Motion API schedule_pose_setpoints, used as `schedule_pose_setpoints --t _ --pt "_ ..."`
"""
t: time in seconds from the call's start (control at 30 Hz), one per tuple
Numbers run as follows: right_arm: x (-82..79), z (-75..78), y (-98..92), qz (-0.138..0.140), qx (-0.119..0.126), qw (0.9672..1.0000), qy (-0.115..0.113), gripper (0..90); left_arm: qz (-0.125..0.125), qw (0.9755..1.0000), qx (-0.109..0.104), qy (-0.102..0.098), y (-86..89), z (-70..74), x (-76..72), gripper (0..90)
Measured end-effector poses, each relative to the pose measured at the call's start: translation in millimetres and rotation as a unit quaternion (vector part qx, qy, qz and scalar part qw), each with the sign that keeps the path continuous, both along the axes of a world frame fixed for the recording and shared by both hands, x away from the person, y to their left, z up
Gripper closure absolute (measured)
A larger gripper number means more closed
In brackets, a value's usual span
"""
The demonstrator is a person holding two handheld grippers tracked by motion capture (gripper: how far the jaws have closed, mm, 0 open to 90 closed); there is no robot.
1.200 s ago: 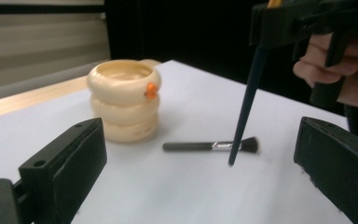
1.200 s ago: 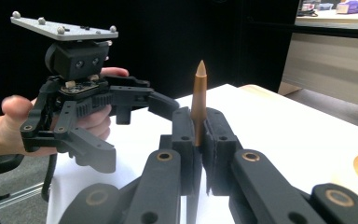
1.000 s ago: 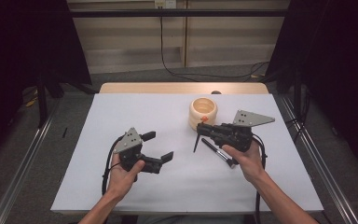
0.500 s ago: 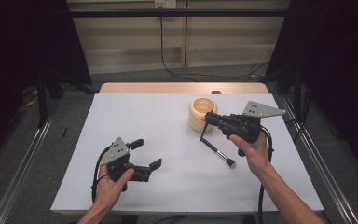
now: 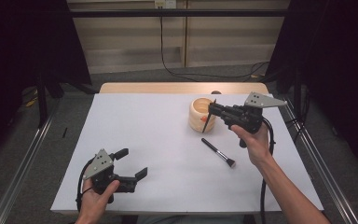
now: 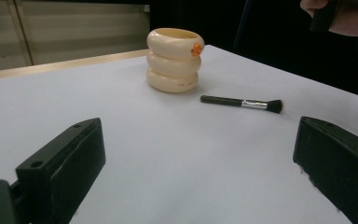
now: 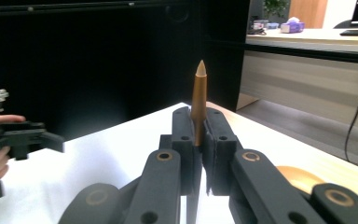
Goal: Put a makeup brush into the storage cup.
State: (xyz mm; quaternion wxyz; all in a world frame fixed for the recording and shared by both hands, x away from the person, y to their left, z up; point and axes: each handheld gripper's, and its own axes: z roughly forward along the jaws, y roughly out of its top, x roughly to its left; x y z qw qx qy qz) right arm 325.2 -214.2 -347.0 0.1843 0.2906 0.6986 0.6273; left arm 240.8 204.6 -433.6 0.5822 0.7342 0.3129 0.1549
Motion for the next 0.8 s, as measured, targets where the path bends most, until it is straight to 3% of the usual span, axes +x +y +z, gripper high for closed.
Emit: schedule_pose_setpoints --t 0.17,0.37,0.43,0.57,0.8 --pt "9.3 3.0 -1.6 -0.012 -0.003 0.9999 -0.002 83.9 0.013 0.9998 -0.001 0.016 4.2 -5.3 -3.5 2.3" --pt "18.3 5.5 -3.9 -0.023 0.002 0.9997 -0.003 83.9 0.005 0.9999 0.008 0.009 4.8 -6.2 -6.3 2.3" --pt "18.9 7.8 -4.3 -0.024 0.001 0.9997 -0.009 84.0 0.016 0.9999 0.004 0.002 6.3 -5.0 -7.3 2.5" --pt "22.6 12.6 -4.9 -0.03 -0.001 0.9995 -0.013 84.0 0.017 0.9998 0.003 0.012 7.0 -7.6 -6.6 2.5" --pt "40.1 17.6 -4.5 -0.042 -0.009 0.999 -0.016 83.8 0.012 0.9999 0.002 0.01 6.2 -6.0 -7.5 2.5"
